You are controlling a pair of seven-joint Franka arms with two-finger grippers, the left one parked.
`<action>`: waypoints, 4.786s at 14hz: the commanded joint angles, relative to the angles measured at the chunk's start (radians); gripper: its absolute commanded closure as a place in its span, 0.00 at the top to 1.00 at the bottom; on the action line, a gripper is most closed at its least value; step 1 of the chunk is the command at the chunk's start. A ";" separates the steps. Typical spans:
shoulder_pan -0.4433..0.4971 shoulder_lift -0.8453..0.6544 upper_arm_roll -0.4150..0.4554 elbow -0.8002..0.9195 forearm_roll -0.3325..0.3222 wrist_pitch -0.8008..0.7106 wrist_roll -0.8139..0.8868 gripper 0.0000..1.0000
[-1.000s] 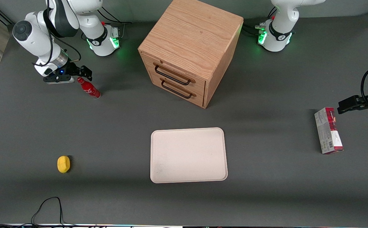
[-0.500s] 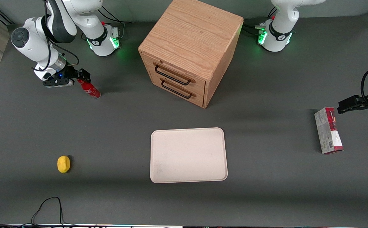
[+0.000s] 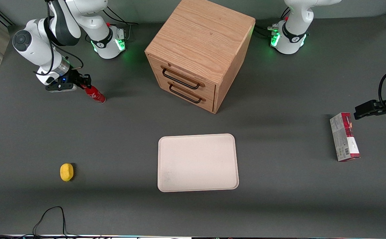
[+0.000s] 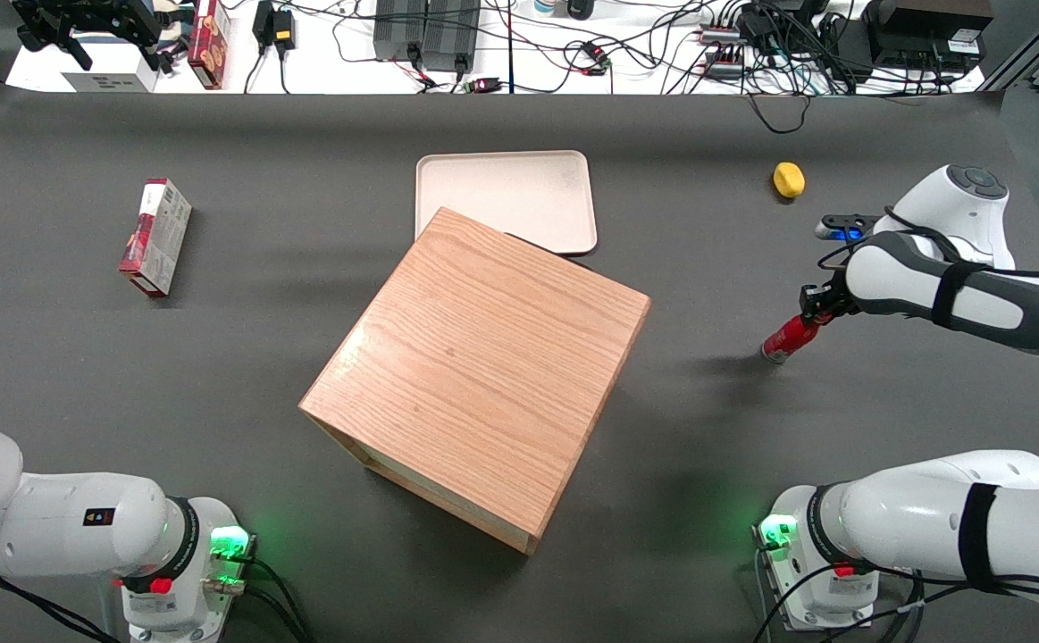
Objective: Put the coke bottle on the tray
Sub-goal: 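Lift the bottle and carry it toward the white tray, then lower the bottle onto the tray and open the right gripper, then raise and withdraw the right gripper from the bottle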
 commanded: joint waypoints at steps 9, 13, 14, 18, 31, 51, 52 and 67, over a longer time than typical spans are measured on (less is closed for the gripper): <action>0.011 0.242 0.165 0.537 0.092 -0.350 0.044 0.00; 0.008 0.502 0.251 1.095 0.166 -0.694 0.143 0.00; 0.009 0.567 0.262 1.226 0.168 -0.748 0.188 0.00; 0.009 0.774 0.377 1.614 0.168 -0.892 0.300 0.00; 0.145 1.315 0.548 1.951 -0.137 -0.400 0.292 0.01; 0.078 1.110 0.542 1.665 -0.042 -0.348 0.309 1.00; 0.045 1.007 0.532 1.547 0.026 -0.352 0.308 1.00; -0.002 0.260 0.193 0.938 0.093 -0.642 0.116 1.00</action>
